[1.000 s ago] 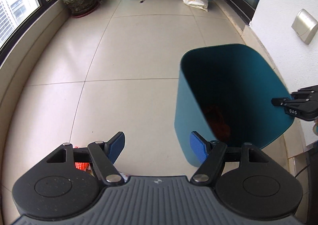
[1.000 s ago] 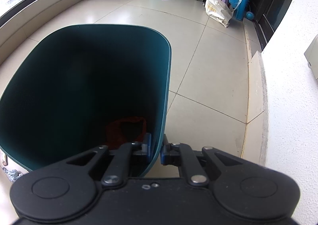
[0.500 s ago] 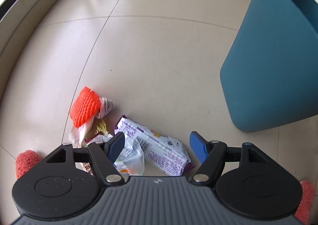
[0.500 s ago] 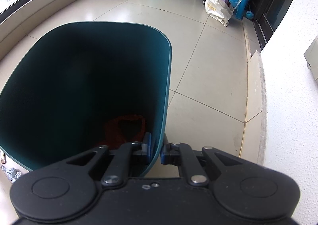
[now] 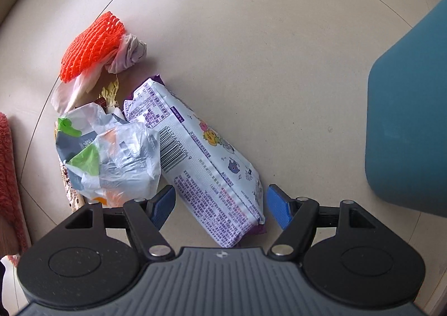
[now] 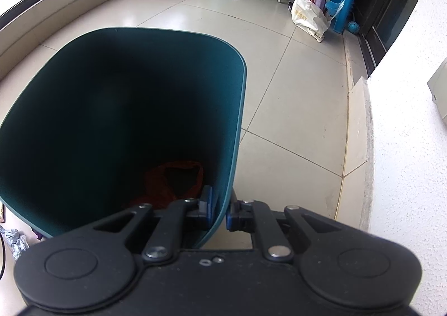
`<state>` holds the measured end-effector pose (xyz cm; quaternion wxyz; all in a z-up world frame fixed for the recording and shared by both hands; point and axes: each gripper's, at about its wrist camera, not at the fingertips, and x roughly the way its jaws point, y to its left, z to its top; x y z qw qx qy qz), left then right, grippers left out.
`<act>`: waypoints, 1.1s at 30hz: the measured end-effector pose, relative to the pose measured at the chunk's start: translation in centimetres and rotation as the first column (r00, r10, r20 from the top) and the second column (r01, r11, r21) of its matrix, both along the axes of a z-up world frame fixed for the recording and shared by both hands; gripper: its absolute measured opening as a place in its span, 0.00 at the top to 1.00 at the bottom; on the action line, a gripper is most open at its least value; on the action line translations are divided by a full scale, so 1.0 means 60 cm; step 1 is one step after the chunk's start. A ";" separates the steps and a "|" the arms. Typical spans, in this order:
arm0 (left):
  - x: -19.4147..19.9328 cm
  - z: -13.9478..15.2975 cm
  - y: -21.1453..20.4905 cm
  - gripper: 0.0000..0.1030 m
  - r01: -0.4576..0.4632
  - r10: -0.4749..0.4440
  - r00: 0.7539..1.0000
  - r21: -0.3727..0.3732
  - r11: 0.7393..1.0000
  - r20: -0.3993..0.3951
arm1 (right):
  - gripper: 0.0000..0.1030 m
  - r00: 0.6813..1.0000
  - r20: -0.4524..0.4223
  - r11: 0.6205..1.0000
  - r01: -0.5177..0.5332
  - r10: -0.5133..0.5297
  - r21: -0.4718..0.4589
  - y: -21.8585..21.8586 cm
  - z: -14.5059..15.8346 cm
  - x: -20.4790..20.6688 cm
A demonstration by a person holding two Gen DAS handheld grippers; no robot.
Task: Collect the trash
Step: 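Move the left gripper back to the pile and grasp the purple wet-wipes packet, then carry the wet-wipes packet over the wastebasket with the left gripper and release it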
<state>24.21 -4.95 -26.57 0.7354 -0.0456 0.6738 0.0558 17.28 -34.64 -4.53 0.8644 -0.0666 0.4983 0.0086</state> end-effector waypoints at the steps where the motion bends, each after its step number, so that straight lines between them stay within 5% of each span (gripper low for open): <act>1: 0.004 -0.006 0.002 0.31 -0.023 0.023 1.000 0.000 1.000 -0.005 | 0.91 1.000 0.001 1.000 0.000 0.000 0.001 0.000 0.000 -0.001; 11: 0.012 -0.038 -0.008 0.31 -0.056 0.056 0.998 0.061 0.997 0.005 | 0.91 1.000 0.001 1.000 -0.009 0.009 -0.008 0.004 0.002 0.001; 19: 0.002 -0.068 0.011 0.31 -0.123 0.124 0.991 0.029 0.992 -0.059 | 0.91 1.000 -0.006 1.000 -0.002 0.002 -0.013 0.011 0.001 0.004; 25: -0.020 -0.045 0.002 0.47 -0.079 0.080 0.997 0.076 0.994 -0.017 | 0.91 1.000 -0.008 1.000 0.003 -0.003 -0.011 0.013 -0.002 0.006; 33: -0.048 0.047 -0.023 0.49 -0.047 0.044 0.997 0.047 0.998 0.057 | 0.91 1.000 -0.005 1.000 0.004 -0.004 -0.007 0.009 -0.002 0.008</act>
